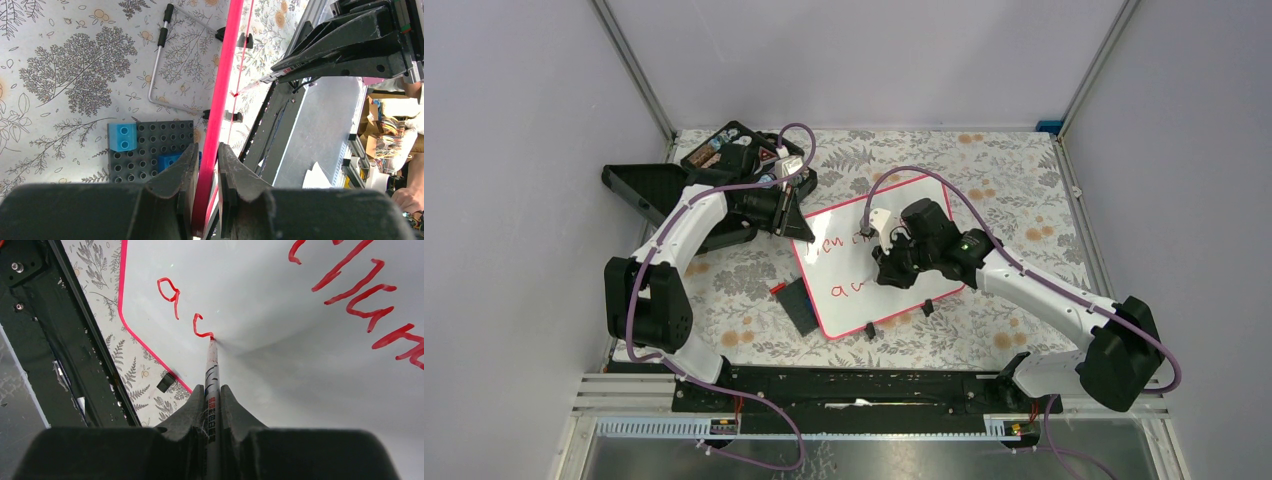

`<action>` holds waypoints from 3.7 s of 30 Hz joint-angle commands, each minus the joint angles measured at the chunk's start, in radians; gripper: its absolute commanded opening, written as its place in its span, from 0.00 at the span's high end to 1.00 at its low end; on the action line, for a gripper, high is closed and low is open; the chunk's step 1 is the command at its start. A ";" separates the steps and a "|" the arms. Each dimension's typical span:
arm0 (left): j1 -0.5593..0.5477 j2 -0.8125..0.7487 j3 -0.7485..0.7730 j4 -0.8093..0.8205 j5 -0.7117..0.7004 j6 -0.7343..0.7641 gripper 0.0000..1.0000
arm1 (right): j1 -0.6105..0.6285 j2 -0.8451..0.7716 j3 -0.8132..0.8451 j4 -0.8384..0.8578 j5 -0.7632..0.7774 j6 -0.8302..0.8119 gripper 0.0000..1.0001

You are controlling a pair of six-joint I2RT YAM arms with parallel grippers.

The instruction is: Write a sentence on the whiteboard

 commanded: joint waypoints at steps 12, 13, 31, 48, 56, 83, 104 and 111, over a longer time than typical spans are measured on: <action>-0.027 0.040 0.002 0.012 -0.121 0.038 1.00 | -0.046 -0.007 0.064 -0.013 0.065 -0.030 1.00; -0.027 0.041 0.003 0.011 -0.120 0.038 1.00 | -0.045 -0.007 0.065 -0.013 0.064 -0.028 1.00; -0.031 0.046 0.002 0.011 -0.119 0.041 1.00 | -0.077 -0.082 0.001 -0.064 -0.062 -0.023 1.00; -0.031 0.045 -0.002 0.012 -0.121 0.043 1.00 | -0.081 -0.063 -0.026 0.017 0.097 0.033 1.00; -0.031 0.041 -0.004 0.011 -0.122 0.043 1.00 | -0.080 -0.040 0.000 0.040 0.052 0.047 1.00; -0.031 0.050 -0.002 0.011 -0.125 0.044 1.00 | -0.062 -0.039 -0.055 -0.008 0.010 0.003 1.00; -0.033 0.051 0.000 0.011 -0.126 0.041 1.00 | -0.125 -0.059 -0.004 -0.015 0.026 0.026 1.00; -0.033 0.050 -0.001 0.011 -0.125 0.043 1.00 | -0.125 -0.054 -0.004 -0.005 0.006 0.034 1.00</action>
